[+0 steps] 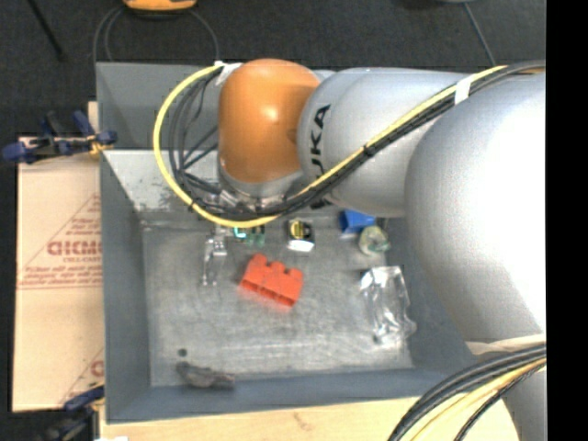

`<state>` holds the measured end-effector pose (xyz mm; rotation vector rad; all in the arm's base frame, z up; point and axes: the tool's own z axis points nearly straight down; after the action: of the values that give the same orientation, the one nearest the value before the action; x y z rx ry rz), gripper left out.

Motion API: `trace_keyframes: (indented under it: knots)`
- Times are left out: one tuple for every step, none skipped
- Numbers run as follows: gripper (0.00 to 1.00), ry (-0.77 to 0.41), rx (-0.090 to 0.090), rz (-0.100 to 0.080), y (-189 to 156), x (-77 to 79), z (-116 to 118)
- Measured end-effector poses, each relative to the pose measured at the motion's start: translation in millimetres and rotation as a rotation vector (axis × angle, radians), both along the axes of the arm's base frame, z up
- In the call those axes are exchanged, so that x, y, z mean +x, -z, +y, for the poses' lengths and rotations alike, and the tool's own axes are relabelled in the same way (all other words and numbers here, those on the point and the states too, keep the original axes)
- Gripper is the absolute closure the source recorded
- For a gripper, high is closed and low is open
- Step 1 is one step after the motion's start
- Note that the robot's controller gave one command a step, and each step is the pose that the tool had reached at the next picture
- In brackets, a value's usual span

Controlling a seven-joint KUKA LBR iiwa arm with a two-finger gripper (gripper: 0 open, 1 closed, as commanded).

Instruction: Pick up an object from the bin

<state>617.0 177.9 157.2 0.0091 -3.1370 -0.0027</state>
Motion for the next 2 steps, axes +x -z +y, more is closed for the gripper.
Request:
trace_keyframes:
  knots:
    - [0.00, -0.131, 0.002, -0.015, 84.2, -9.9, -59.2]
    - [0.00, -0.152, 0.000, -0.022, 82.0, -45.1, -132.1]
